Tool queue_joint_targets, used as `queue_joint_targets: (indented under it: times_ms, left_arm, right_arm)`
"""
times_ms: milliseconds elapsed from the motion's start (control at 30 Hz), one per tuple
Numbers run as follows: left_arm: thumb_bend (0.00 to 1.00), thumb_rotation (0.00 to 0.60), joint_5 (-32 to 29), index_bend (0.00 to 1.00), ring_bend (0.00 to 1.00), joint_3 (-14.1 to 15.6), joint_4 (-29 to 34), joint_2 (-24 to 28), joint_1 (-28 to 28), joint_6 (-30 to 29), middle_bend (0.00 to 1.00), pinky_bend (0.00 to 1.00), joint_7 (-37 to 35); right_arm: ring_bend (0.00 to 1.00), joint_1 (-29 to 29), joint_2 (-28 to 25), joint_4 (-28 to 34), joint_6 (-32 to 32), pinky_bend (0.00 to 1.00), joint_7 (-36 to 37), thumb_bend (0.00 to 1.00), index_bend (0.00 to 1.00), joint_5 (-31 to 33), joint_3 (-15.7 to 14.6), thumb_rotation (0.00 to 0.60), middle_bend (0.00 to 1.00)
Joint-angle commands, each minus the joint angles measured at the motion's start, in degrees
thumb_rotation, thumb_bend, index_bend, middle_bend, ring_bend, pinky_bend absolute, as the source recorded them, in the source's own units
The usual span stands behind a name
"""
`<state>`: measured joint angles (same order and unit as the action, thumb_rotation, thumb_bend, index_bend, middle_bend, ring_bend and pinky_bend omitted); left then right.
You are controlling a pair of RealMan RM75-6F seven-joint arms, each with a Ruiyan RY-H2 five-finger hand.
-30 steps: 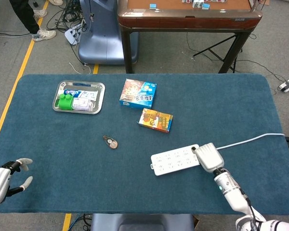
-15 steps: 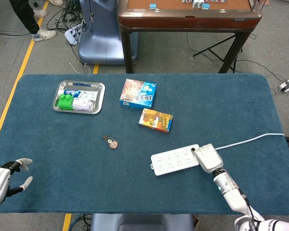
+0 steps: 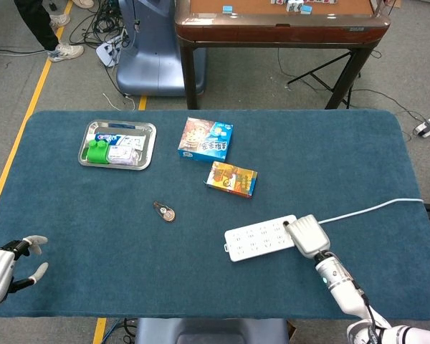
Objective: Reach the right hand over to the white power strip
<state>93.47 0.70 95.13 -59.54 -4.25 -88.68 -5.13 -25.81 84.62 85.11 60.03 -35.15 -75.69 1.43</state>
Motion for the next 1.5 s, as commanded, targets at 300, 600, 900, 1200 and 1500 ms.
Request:
queue_joint_targets:
  times_ms: [300, 600, 900, 1200, 1500]
  left_arm:
    - [0.29, 0.600, -0.1, 0.45, 0.49, 0.0, -0.1, -0.1, 0.0, 0.2, 0.52, 0.72, 0.0]
    - [0.29, 0.600, 0.0, 0.45, 0.49, 0.2, -0.3, -0.6, -0.3, 1.0, 0.52, 0.72, 1.3]
    - [0.30, 0.600, 0.4, 0.44, 0.49, 0.1, -0.2, -0.9, 0.0, 0.1, 0.52, 0.72, 2.3]
    - [0.29, 0.600, 1.6, 0.43, 0.40, 0.2, -0.5, -1.3, 0.1, -0.9, 0.42, 0.57, 3.2]
    - [0.29, 0.600, 1.6, 0.43, 0.40, 0.0, -0.2, -1.4, -0.3, -0.3, 0.41, 0.54, 3.8]
  right_arm:
    - [1.00, 1.0, -2.3, 3.4, 4.6, 1.00, 1.7, 1.00, 0.43, -3.4, -0.3, 0.600, 0.95]
    - [0.97, 5.4, -9.8, 10.4, 15.9, 1.00, 5.5, 1.00, 0.41, -11.8, -1.6, 0.600, 0.84]
    - [0.56, 12.0, -14.3, 8.9, 25.4, 0.72, 13.0, 0.59, 0.41, -15.4, -3.6, 0.600, 0.49]
    - [0.36, 17.3, -15.5, 4.5, 30.3, 0.42, 22.1, 0.38, 0.41, -14.6, -3.8, 0.600, 0.36]
    - [0.36, 18.4, -17.0, 3.8, 31.2, 0.42, 26.3, 0.38, 0.41, -15.5, -2.7, 0.600, 0.36]
